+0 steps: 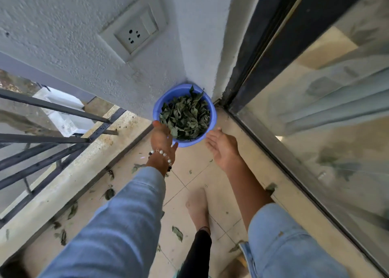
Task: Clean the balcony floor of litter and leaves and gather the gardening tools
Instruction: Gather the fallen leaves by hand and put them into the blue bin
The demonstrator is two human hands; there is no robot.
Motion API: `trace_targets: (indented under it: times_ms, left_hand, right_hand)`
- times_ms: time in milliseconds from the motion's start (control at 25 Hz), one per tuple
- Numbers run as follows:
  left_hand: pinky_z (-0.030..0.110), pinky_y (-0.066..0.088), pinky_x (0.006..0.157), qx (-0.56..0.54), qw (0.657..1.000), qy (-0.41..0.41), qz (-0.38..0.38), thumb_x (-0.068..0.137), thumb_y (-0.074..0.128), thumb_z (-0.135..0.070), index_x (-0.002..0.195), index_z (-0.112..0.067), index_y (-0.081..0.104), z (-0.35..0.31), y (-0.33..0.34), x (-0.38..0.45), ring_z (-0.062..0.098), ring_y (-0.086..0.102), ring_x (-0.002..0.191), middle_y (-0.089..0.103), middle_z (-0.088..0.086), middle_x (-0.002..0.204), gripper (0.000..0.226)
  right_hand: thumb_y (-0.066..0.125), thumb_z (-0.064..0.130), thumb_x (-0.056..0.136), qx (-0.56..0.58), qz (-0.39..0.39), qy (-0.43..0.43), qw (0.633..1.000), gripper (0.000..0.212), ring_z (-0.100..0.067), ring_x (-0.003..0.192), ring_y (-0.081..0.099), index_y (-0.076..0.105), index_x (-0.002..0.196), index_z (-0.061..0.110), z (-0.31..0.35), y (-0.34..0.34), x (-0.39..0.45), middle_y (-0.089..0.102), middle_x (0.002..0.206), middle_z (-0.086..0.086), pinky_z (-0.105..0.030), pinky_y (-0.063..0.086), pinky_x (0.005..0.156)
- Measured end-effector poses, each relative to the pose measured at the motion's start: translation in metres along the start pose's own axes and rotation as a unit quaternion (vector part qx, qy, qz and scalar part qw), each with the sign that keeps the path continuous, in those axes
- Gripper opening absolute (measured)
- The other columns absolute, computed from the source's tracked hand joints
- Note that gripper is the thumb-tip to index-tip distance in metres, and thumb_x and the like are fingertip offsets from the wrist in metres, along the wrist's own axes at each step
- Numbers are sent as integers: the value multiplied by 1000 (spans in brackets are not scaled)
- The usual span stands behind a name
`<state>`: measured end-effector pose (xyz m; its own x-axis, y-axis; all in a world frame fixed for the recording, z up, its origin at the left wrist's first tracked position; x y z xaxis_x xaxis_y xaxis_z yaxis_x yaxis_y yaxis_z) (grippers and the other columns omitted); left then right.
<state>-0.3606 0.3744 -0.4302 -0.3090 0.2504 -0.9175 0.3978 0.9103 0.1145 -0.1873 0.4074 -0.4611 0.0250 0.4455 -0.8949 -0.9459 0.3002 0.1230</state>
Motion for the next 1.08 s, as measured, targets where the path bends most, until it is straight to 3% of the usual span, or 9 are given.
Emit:
trace_targets:
  times_ms: [40, 160, 320, 400, 560, 640, 760, 920, 1080]
  left_hand:
    - [42, 41, 98, 258, 965, 47, 6, 100, 29, -55, 133, -17, 50, 7, -5, -1, 23, 53, 123, 58, 1, 128, 55]
    - [32, 48, 71, 378, 921, 68, 68, 101, 38, -44, 112, -15, 59, 58, 7, -32, 24, 65, 82, 69, 6, 99, 37]
    - [17, 39, 44, 574, 800, 132, 116, 98, 50, -16, 106, -10, 66, 141, 17, -55, 18, 59, 58, 68, 6, 78, 19]
    - [16, 42, 44, 633, 746, 138, 152, 96, 51, -10, 102, -6, 68, 196, 14, -64, 19, 59, 55, 67, 2, 68, 18]
    - [35, 59, 67, 706, 666, 134, 202, 94, 48, 0, 91, -7, 68, 296, -1, -54, 19, 63, 54, 67, 0, 63, 22]
    - [26, 57, 56, 722, 649, 138, 198, 93, 49, 0, 91, -8, 69, 330, -11, -32, 12, 63, 49, 67, 1, 64, 22]
    - [16, 42, 39, 723, 654, 136, 176, 93, 50, 0, 94, -7, 68, 376, -30, 27, 18, 60, 51, 66, 3, 66, 19]
    - [14, 39, 36, 713, 676, 123, 141, 93, 51, -4, 96, -9, 67, 418, -41, 96, 18, 57, 52, 64, 5, 68, 17]
    - [27, 50, 61, 704, 698, 35, 131, 97, 51, -20, 112, -7, 63, 457, -44, 127, 22, 64, 69, 67, 5, 82, 24]
  right_hand:
    - [50, 15, 98, 8, 3, 4, 1000, 39, -39, 116, 56, 51, 123, -15, -7, -17, -11, 54, 124, -33, -40, 44, 103]
    - [50, 16, 97, 23, -20, -23, 999, 21, -24, 77, 63, 63, 102, 0, -26, -84, -39, 66, 91, -18, -29, 51, 72]
    - [52, 10, 95, 10, -139, -26, 990, 17, -21, 65, 59, 64, 83, 8, -69, -209, -64, 65, 75, -11, -24, 48, 58]
    - [53, 4, 93, -24, -167, -42, 985, 16, -21, 63, 54, 61, 80, 7, -89, -270, -68, 61, 71, -12, -19, 44, 50]
    - [58, 7, 87, -313, -198, -65, 927, 14, -32, 94, 64, 71, 90, 4, -123, -371, -38, 70, 96, -17, -31, 48, 80]
    - [55, 8, 87, -421, -170, -96, 886, 16, -34, 101, 60, 67, 96, 2, -132, -390, -5, 66, 104, -19, -33, 45, 83]
    - [54, 13, 87, -558, -133, -132, 808, 31, -35, 120, 46, 59, 117, 9, -150, -398, 62, 49, 132, -18, -34, 41, 95]
    - [54, 22, 88, -682, -91, -132, 714, 44, -34, 139, 17, 49, 131, 25, -181, -399, 141, 13, 155, -11, -47, 27, 111]
    - [53, 25, 91, -676, -93, -123, 720, 48, -32, 139, 20, 44, 136, 13, -208, -414, 187, 17, 155, -11, -49, 24, 111]
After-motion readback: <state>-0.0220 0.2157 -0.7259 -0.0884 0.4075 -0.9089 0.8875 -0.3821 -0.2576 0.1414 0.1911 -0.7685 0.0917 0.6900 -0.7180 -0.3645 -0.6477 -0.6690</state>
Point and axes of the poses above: each hand's wrist, its own x-axis towards the middle knuckle, its own y-axis out of the palm, z = x × y, the point moved 10 cm from there along x, towards the middle knuckle
